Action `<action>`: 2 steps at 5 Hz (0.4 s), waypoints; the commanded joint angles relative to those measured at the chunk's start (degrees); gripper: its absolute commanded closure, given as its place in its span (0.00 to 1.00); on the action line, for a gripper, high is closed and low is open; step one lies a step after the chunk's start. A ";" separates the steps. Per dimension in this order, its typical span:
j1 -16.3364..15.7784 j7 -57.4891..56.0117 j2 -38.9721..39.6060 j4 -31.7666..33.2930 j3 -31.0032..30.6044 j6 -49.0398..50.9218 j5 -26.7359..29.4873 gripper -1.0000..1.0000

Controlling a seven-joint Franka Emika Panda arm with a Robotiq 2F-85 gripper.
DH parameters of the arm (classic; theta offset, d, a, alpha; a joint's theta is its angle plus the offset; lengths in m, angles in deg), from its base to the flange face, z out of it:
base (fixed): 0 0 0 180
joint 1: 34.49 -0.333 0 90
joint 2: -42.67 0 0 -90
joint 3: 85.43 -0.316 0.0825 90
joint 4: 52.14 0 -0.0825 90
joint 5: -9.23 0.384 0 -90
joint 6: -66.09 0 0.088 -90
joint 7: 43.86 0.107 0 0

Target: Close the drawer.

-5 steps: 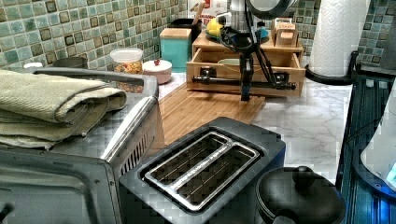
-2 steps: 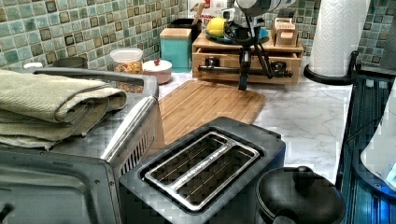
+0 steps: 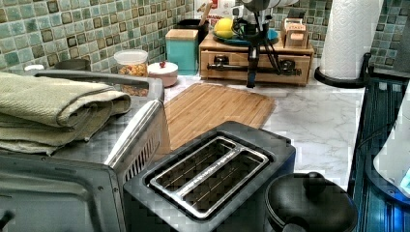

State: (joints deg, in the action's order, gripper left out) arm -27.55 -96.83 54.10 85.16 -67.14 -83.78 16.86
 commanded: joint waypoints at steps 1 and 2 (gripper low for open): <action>4.46 -1.20 0.85 -13.92 4.27 -3.14 -1.28 1.00; 3.94 -0.04 -0.26 -14.92 4.19 0.28 -2.69 1.00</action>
State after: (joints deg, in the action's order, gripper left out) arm -26.09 -100.13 55.69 82.48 -66.99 -83.50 16.25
